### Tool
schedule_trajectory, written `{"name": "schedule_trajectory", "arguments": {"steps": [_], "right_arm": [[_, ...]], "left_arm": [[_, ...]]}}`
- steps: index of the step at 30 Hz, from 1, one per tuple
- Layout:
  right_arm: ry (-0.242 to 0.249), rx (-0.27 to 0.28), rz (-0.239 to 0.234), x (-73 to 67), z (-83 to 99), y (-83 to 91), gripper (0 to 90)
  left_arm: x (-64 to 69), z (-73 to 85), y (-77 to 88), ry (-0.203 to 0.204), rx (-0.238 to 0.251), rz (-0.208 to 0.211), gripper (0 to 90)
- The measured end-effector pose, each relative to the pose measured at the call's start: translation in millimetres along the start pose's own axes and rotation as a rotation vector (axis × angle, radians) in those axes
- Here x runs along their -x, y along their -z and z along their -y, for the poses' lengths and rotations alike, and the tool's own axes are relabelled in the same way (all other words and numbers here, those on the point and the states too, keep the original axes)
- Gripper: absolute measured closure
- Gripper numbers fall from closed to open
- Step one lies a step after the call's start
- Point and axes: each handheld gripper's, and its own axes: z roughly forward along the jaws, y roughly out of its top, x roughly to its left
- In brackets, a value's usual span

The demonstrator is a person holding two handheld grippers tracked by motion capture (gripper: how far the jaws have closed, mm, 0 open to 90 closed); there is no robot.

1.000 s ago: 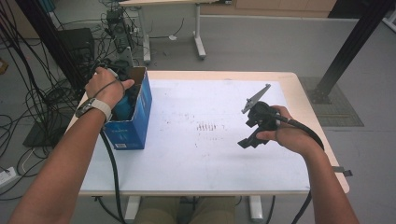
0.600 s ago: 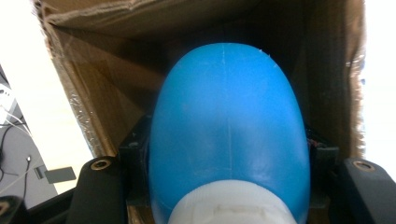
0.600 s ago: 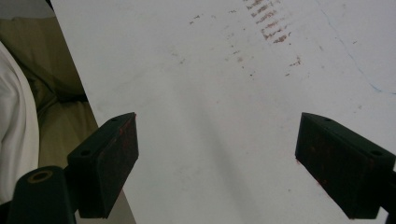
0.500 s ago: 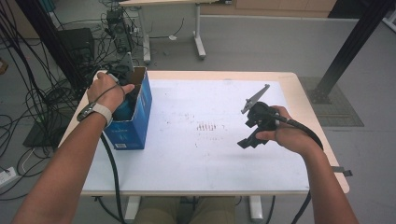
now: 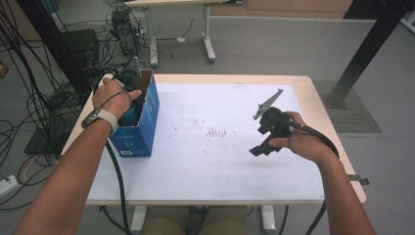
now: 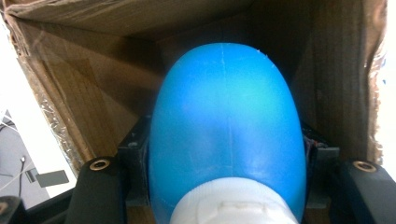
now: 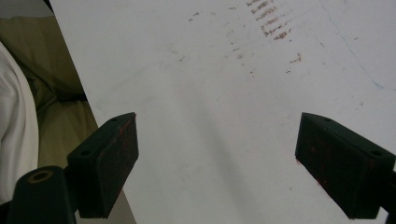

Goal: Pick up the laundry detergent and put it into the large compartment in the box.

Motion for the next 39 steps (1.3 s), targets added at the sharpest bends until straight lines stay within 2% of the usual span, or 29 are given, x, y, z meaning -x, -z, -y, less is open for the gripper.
{"name": "schedule_trajectory", "arguments": {"steps": [10,39], "right_arm": [[-0.007,0.004,0.001,-0.9,4.8,1.7,13.4],[-0.004,0.001,0.004,-1.6,2.6,2.5,13.4]], "left_arm": [[-0.1,0.8,-0.6,-0.001,0.002,-0.004,37.2],[1.0,2.4,-1.4,-0.002,0.008,-0.012,37.3]]}}
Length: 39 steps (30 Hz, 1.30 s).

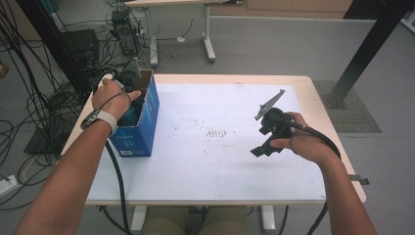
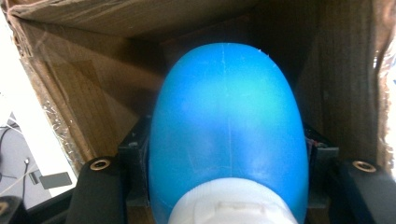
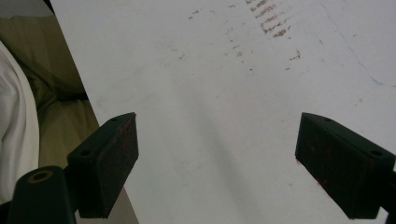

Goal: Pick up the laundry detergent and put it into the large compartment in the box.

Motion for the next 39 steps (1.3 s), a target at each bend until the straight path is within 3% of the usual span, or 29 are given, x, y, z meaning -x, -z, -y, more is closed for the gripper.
{"name": "schedule_trajectory", "arguments": {"steps": [39], "right_arm": [[-0.002,0.000,0.006,-1.6,1.6,2.2,13.3]], "left_arm": [[1.4,1.3,-0.5,0.003,0.005,-0.006,37.3]]}}
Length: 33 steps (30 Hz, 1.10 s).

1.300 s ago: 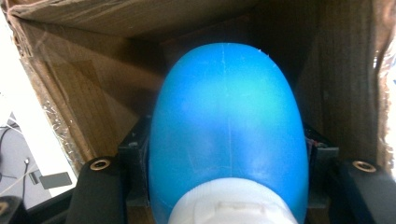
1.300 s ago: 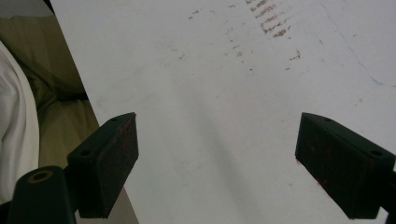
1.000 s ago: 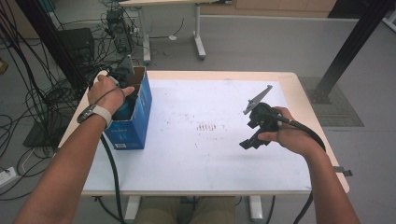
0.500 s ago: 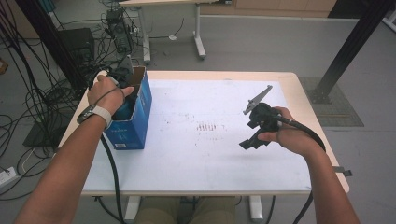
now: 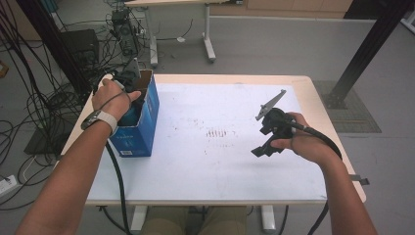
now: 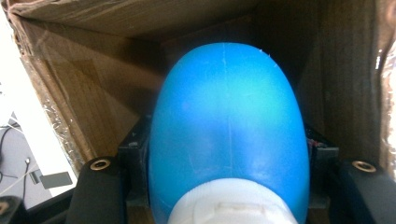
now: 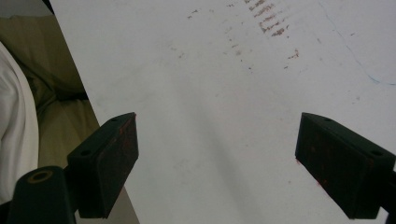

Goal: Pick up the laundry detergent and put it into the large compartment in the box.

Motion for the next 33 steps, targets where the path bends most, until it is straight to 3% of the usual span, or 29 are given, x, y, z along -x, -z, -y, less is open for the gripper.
{"name": "schedule_trajectory", "arguments": {"steps": [33], "right_arm": [[0.001,0.000,0.002,-0.7,-0.1,1.1,13.3]], "left_arm": [[1.8,0.6,-0.1,-0.004,0.003,-0.007,37.3]]}}
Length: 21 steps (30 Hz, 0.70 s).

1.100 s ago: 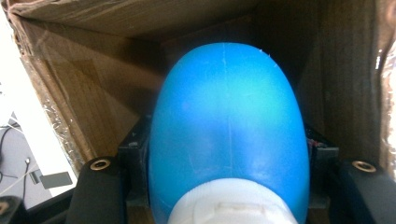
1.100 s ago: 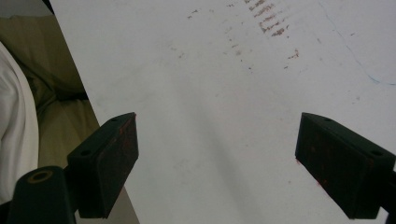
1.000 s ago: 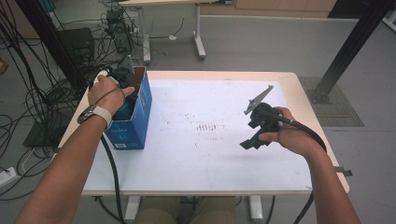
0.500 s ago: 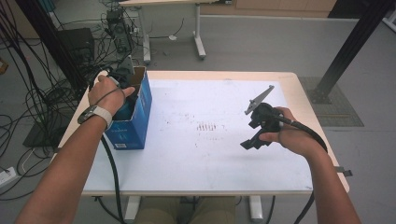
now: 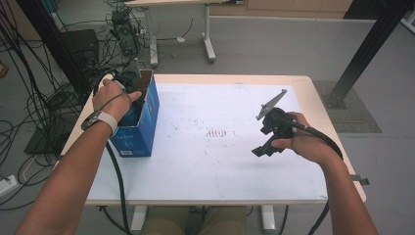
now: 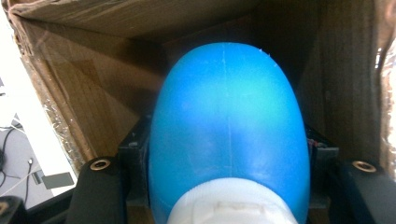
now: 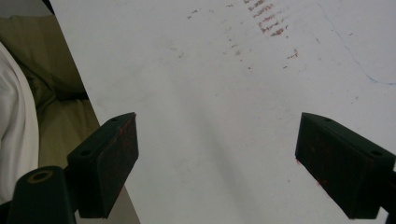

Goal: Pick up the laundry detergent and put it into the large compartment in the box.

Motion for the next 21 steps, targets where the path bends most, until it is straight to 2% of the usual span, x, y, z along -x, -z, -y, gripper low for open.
{"name": "schedule_trajectory", "arguments": {"steps": [21], "right_arm": [[-0.006,-0.007,0.005,1.0,-1.2,1.4,13.3]], "left_arm": [[-2.0,1.6,-0.5,-0.008,0.013,0.008,37.1]]}}
